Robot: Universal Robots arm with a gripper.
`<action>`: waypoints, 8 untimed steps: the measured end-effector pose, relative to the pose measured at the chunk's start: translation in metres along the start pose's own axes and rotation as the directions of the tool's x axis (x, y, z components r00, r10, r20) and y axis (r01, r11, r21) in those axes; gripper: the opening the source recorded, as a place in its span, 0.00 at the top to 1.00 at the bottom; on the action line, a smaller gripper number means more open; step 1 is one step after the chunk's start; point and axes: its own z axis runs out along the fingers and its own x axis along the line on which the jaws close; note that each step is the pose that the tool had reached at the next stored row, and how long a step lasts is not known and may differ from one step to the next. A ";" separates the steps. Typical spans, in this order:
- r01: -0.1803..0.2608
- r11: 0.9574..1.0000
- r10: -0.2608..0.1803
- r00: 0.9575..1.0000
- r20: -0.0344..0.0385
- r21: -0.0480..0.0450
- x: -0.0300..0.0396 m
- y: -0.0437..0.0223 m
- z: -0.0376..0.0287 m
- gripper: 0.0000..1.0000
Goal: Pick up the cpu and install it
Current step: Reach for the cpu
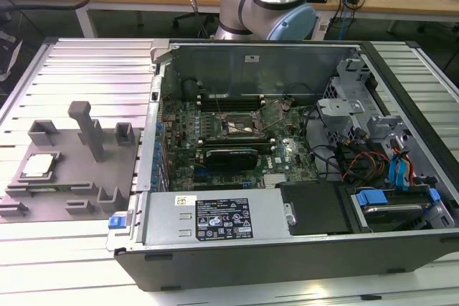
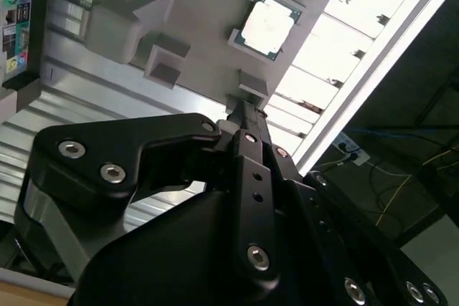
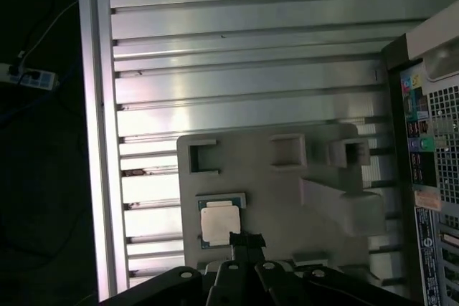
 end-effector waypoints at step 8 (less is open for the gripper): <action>0.000 1.000 0.000 1.000 0.000 0.000 0.0005 -0.0095 0.0188 0.89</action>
